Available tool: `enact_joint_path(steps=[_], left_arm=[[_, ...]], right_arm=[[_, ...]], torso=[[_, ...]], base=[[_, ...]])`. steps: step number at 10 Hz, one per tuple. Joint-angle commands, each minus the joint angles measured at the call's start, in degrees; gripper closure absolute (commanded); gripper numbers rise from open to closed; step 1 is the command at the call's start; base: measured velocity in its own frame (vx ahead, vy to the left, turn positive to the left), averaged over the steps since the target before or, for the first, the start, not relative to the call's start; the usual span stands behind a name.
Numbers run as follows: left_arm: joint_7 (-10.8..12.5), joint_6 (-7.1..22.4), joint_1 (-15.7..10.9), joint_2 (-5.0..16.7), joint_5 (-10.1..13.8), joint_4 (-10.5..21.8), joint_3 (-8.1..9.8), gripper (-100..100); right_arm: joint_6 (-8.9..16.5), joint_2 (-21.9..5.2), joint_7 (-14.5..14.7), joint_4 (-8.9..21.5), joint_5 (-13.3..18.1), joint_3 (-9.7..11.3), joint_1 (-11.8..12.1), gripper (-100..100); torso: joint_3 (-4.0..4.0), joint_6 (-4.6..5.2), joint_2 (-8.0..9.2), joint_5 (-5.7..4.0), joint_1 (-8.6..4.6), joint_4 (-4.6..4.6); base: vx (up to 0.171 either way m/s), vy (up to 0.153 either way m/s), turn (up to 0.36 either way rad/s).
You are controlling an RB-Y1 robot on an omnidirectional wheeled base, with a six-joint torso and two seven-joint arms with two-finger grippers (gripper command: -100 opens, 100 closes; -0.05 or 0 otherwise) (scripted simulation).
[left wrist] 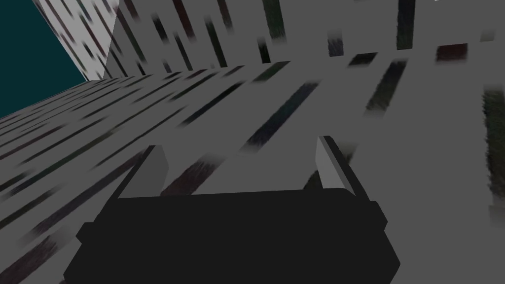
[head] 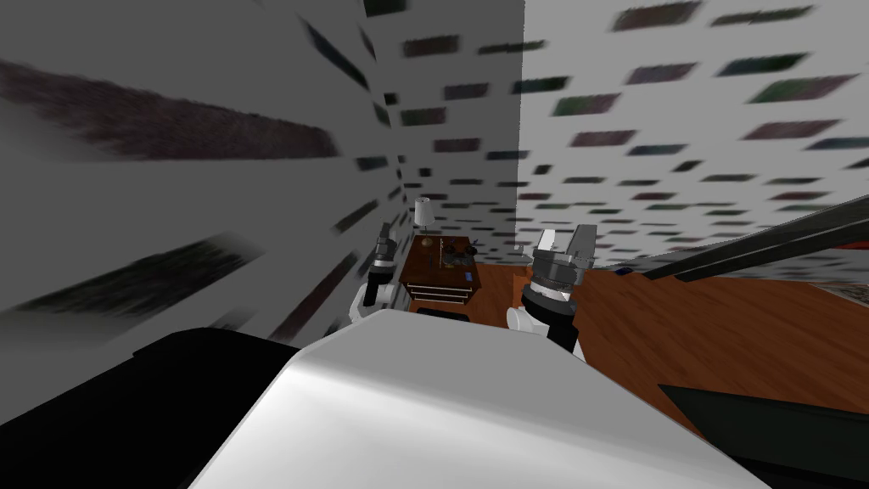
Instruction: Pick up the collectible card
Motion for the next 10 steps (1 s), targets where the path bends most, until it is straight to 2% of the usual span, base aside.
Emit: enact_joint_path(steps=[1, 2, 4, 7, 8, 9, 10], left_arm=[[0.68, 1.36, -2.02, 1.10, -0.29, 2.86, 0.32, -100], [0.68, 1.36, -2.02, 1.10, -0.29, 3.79, 0.32, -100], [1.16, 2.75, -4.79, 1.84, -0.93, 7.96, 0.32, -100], [1.42, 3.49, -6.26, 2.14, -1.27, 11.72, 0.32, -100], [1.68, 4.26, -7.78, 2.39, -1.62, 13.54, 0.32, -100], [1.68, 4.26, -7.78, 2.39, -1.62, 14.59, 0.32, -100], [1.96, 5.06, -9.35, 2.60, -1.99, 16.43, 0.32, -100]], right_arm=[[0.00, 0.00, 0.00, 0.00, 0.00, 0.00, 0.00, 0], [0.00, 0.00, 0.00, 0.00, 0.00, 0.00, 0.00, 0], [0.00, 0.00, 0.00, 0.00, 0.00, 0.00, 0.00, 0], [0.00, 0.00, 0.00, 0.00, 0.00, 0.00, 0.00, 0], [0.00, 0.00, 0.00, 0.00, 0.00, 0.00, 0.00, 0], [0.00, 0.00, 0.00, 0.00, 0.00, 0.00, 0.00, 0], [0.00, 0.00, 0.00, 0.00, 0.00, 0.00, 0.00, 0]], torso=[[0.00, 0.00, 0.00, 0.00, 0.00, 0.00], [0.00, 0.00, 0.00, 0.00, 0.00, 0.00], [0.01, 0.00, 0.02, 0.01, 0.03, 0.00], [0.01, 0.00, 0.01, 0.00, 0.02, 0.00], [0.01, -0.01, 0.02, 0.00, 0.04, 0.01], [0.01, 0.00, 0.01, 0.01, 0.04, 0.00], [0.01, -0.01, 0.02, 0.00, 0.05, 0.01]], base=[[0.002, -0.029, 0.000], [0.000, -0.019, 0.000], [0.001, -0.022, -0.001], [0.002, -0.019, 0.000], [0.002, -0.017, 0.000], [0.002, -0.015, -0.001], [0.001, -0.020, 0.001]])
